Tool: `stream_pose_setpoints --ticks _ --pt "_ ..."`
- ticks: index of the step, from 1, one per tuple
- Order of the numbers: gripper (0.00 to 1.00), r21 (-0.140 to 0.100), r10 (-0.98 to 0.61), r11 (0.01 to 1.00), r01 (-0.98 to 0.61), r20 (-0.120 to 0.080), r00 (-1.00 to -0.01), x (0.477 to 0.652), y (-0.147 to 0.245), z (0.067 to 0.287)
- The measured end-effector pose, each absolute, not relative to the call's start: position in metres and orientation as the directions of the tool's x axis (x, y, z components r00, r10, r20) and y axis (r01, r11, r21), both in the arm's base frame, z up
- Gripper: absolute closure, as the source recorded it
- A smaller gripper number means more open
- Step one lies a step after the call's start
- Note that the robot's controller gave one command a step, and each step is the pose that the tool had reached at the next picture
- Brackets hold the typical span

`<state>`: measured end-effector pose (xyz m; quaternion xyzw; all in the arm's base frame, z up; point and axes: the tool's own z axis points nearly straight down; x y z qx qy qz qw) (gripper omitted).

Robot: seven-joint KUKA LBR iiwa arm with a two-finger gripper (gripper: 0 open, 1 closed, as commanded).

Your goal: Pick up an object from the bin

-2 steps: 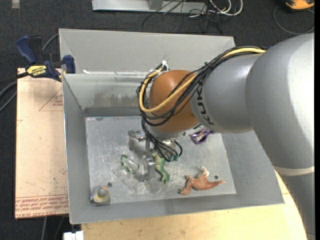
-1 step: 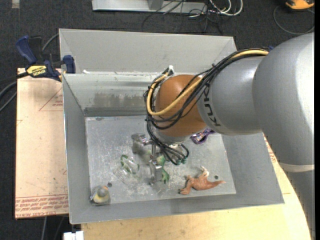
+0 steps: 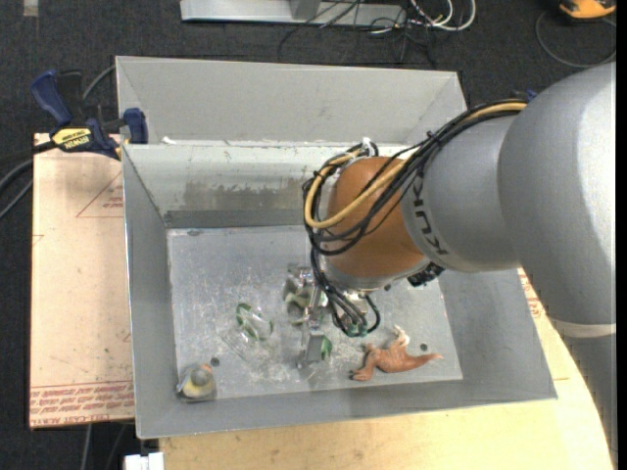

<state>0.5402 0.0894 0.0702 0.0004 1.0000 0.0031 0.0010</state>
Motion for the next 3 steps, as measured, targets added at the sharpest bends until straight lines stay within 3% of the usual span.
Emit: stream_pose_setpoints --ticks 1,2,3 --pt "1.0 0.006 -0.302 0.953 -0.302 -0.008 -0.953 0.59 0.058 0.07" --pt "1.0 0.006 -0.302 0.953 -0.302 -0.008 -0.953 0.59 0.058 0.07" --pt "1.0 0.006 -0.363 0.932 -0.363 -0.009 -0.932 0.603 0.042 0.174"
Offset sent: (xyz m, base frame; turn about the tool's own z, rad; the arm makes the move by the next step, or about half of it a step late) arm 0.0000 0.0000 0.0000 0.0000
